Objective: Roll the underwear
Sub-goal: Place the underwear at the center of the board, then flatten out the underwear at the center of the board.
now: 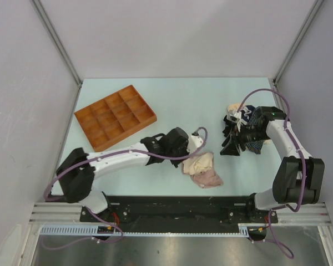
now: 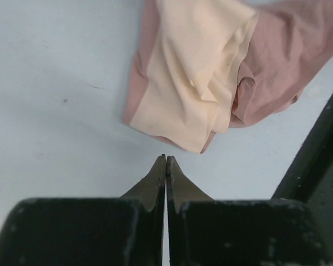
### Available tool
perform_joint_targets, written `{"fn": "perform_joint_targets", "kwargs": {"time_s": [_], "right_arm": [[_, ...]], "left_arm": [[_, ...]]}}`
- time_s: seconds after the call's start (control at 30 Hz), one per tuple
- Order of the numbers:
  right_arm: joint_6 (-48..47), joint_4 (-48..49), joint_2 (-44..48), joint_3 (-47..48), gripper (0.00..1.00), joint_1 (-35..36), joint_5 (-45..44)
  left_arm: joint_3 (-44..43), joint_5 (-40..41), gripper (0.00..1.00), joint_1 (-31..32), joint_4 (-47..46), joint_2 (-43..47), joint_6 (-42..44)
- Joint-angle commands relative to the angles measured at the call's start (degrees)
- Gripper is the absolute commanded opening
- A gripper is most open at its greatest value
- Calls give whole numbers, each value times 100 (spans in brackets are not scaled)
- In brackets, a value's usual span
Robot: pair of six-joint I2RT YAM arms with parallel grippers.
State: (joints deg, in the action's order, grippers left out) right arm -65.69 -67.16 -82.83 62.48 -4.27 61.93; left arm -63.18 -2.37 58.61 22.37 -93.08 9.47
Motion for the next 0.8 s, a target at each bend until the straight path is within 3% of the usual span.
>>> {"fn": "perform_joint_targets", "kwargs": {"time_s": [0.0,0.27,0.3,0.33,0.37,0.47,0.77], "right_arm": [[-6,184,134,-183,60,277,-101],[1269,1776,627,-605,65,1569,-1166],[1295,1828,627,-605,65,1613,-1175],[1322,1829,601,-605,65,1675,-1175],[1313,1820,592,-605,65,1693,-1201],[1287,1759,531,-605,65,1667,-1236],[1208,1671,391,-605,65,1544,-1236]], "left_arm": [[357,-385,0,-323,-373,1079,-762],[1114,-975,0,-614,-918,1916,-1123],[1115,-1071,5,-614,-910,1838,-1123],[1097,-1099,17,-605,-919,1620,-1132],[1054,-1125,39,-596,-945,1469,-1167],[1097,-1335,52,-588,-1366,1065,-1483],[948,-1301,50,-561,-1683,72,-2432]]}}
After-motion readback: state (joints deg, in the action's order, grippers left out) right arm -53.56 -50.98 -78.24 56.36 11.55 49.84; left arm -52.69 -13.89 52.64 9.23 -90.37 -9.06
